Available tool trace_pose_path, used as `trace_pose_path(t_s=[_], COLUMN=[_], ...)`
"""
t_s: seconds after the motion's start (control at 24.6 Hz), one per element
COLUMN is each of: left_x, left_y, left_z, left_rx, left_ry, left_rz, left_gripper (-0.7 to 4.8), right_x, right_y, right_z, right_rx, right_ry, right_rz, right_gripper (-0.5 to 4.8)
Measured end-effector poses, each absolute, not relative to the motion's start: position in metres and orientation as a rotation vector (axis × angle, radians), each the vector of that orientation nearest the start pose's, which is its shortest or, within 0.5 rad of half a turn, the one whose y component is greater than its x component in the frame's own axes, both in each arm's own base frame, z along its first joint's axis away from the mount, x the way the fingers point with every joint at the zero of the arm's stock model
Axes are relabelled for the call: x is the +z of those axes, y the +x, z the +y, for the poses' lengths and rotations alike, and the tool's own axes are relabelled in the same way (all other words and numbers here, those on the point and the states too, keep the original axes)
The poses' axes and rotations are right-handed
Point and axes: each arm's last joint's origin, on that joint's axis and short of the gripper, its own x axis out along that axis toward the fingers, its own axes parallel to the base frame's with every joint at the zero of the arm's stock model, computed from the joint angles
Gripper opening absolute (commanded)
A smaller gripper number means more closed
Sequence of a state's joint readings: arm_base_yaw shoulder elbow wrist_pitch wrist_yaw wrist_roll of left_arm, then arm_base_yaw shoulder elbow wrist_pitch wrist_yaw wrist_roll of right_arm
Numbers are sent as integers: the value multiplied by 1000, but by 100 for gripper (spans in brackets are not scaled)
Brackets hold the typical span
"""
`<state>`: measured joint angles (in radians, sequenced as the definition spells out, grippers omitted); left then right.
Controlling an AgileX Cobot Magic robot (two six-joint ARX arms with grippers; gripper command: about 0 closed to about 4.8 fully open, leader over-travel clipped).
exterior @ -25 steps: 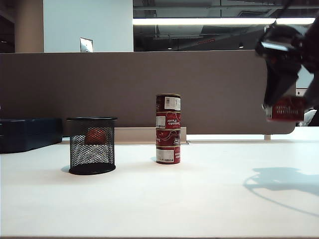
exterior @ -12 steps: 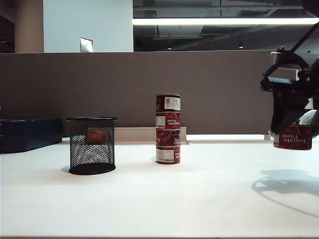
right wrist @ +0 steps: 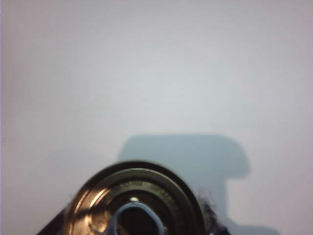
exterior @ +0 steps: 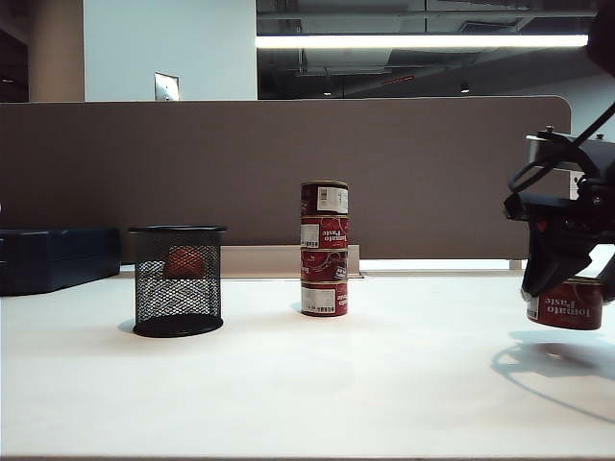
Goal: Take a can of tomato sauce from the stacked ones and place it on the table.
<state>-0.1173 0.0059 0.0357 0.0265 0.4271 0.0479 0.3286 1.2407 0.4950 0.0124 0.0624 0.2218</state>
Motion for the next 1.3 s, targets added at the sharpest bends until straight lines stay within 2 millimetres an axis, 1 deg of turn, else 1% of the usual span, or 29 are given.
trace_pose_path(t_s=[0.12,0.24,0.41,0.57,0.65,0.81,0.93,0.98,1.06,1.22,1.26,1.3], left_x=[177,177,177,178,178,178,177,178,178,178,178,178], left_y=[91,91,91,91,91,91,91,91,91,91,91,91], left_z=[-23,-23,-23,-23,-23,-23,-23,-23,-23,-23,-23,-23], left_rx=[-543,-543,-543,-543,-543,-544,-544,-544,-544,-544,-544,-544], left_ry=[55,55,55,52,36,22,18,18,18,18,18,18], left_rz=[-69,-69,-69,-68,-64,-60,-59,-59,-59,-59,-59,-59], left_gripper=[-6,-6,-6,-6,-6,-6,-6,-6,-6,-6,-6,-6], right_x=[162,152,150,151,150,147,147,147,149,162,167,177], right_y=[213,209,210,210,209,208,208,208,208,205,203,200], right_z=[71,69,69,70,70,70,70,70,70,68,68,66], right_rx=[165,154,146,152,153,150,147,147,148,159,160,157], right_ry=[67,68,92,117,126,135,143,145,147,162,166,173], right_rz=[755,791,784,785,793,810,809,809,802,735,711,658], right_gripper=[233,233,241,333,360,437,478,479,479,479,479,479])
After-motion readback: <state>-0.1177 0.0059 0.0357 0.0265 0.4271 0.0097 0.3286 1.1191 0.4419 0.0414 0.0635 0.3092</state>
